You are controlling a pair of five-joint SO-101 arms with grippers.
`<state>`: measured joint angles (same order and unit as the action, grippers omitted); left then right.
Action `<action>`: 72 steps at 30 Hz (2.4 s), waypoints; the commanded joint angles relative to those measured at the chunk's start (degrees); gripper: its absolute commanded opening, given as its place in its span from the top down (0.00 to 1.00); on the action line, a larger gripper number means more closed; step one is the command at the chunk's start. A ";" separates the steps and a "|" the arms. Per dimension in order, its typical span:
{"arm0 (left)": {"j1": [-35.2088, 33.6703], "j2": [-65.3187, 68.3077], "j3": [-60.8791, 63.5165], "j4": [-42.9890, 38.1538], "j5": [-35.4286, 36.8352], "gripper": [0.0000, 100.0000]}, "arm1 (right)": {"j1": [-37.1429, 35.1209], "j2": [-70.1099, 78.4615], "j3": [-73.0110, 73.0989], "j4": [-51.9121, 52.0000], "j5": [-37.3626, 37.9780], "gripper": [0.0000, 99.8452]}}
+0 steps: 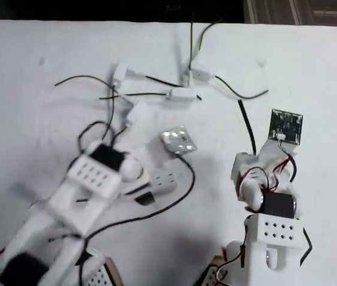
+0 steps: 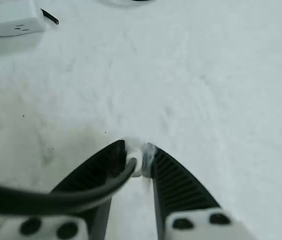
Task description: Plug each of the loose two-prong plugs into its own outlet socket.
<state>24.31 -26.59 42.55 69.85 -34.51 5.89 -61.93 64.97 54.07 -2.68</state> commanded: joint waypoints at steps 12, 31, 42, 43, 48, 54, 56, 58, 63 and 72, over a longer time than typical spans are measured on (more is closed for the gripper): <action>2.95 30.99 -19.34 -0.97 -2.90 0.70 | 0.66 -0.13 -0.26 -1.19 -0.18 0.98; 2.42 43.82 -32.09 -1.32 7.56 0.86 | 0.75 -0.22 -0.26 -1.19 -0.18 0.98; -2.68 43.30 -36.22 1.76 14.95 0.74 | 0.75 -0.22 -0.26 -1.01 -0.18 0.98; -3.03 43.30 -37.10 2.90 14.95 0.73 | 0.66 -0.22 -0.26 -1.01 -0.18 0.98; -2.68 43.30 -38.68 6.68 10.20 0.73 | 0.48 -0.22 -0.26 -1.01 -0.18 0.98; -6.46 42.68 -43.08 13.54 4.13 0.73 | 0.31 -0.66 -0.35 -1.19 1.49 0.98; -8.66 40.48 -44.84 15.91 3.87 0.76 | -0.22 -0.66 -0.79 -1.27 6.42 0.98; -9.98 36.79 -45.45 18.11 3.87 0.79 | -1.80 -0.66 -1.76 -1.27 9.05 0.98; -13.32 23.96 -41.49 19.69 4.40 0.80 | -8.92 -0.13 -5.27 -0.92 9.67 0.98; -27.12 -5.85 -15.12 5.01 10.81 0.80 | -25.54 -0.04 -7.03 -1.54 13.63 0.98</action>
<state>2.33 -17.10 15.56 82.24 -25.01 -15.82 -61.93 60.92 54.07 10.15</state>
